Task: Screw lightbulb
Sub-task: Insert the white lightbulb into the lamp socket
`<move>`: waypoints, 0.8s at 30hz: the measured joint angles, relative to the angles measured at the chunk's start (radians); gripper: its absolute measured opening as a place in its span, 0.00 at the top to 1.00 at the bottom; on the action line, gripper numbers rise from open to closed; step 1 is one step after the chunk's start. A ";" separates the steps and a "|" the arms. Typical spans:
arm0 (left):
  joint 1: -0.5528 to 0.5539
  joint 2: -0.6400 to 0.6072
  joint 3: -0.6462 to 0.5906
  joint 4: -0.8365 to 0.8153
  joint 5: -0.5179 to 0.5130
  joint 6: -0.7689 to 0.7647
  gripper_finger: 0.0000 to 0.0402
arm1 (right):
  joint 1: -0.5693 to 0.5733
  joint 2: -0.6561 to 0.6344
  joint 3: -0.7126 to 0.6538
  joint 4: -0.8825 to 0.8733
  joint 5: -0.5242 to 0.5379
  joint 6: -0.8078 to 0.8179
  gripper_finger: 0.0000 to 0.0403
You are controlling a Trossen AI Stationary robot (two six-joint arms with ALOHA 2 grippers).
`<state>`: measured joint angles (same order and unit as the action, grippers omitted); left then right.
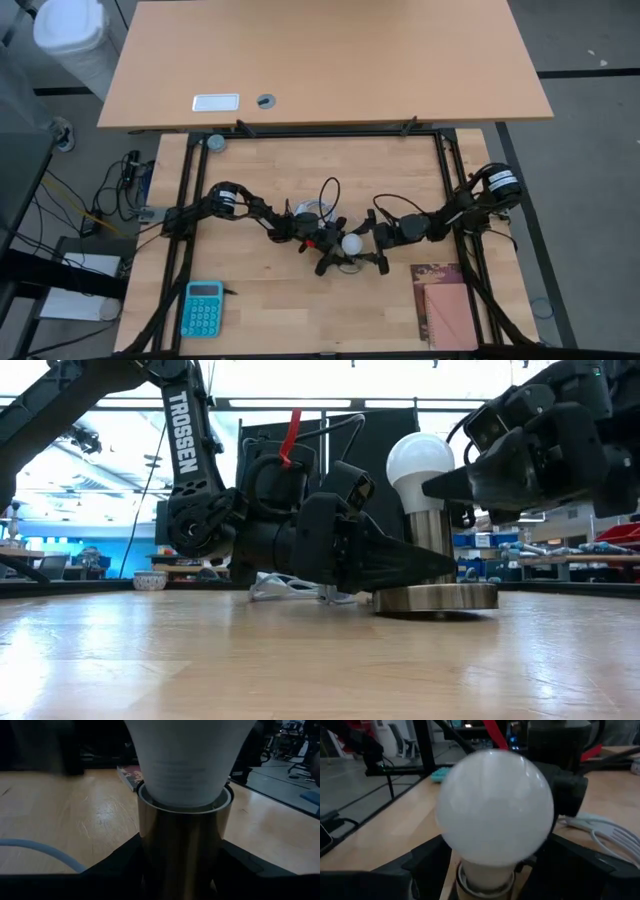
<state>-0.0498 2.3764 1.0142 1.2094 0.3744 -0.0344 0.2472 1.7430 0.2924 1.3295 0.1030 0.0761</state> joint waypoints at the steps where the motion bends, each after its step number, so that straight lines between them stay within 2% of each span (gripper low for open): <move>1: 0.000 0.000 0.000 0.000 -0.001 -0.001 0.51 | -0.002 0.006 0.000 0.017 -0.003 0.000 0.24; 7: 0.000 0.000 0.000 0.000 -0.003 -0.003 0.51 | -0.009 0.006 0.001 0.018 -0.003 -0.001 0.26; 17: 0.000 0.000 0.000 0.001 -0.004 -0.010 0.51 | -0.008 0.006 0.001 0.009 -0.021 -0.001 0.49; 24: 0.002 0.000 0.001 0.002 -0.013 -0.030 0.51 | -0.008 0.006 0.001 0.006 -0.022 0.001 0.53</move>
<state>-0.0475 2.3764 1.0149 1.2114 0.3615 -0.0643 0.2390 1.7493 0.2932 1.3354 0.0806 0.0769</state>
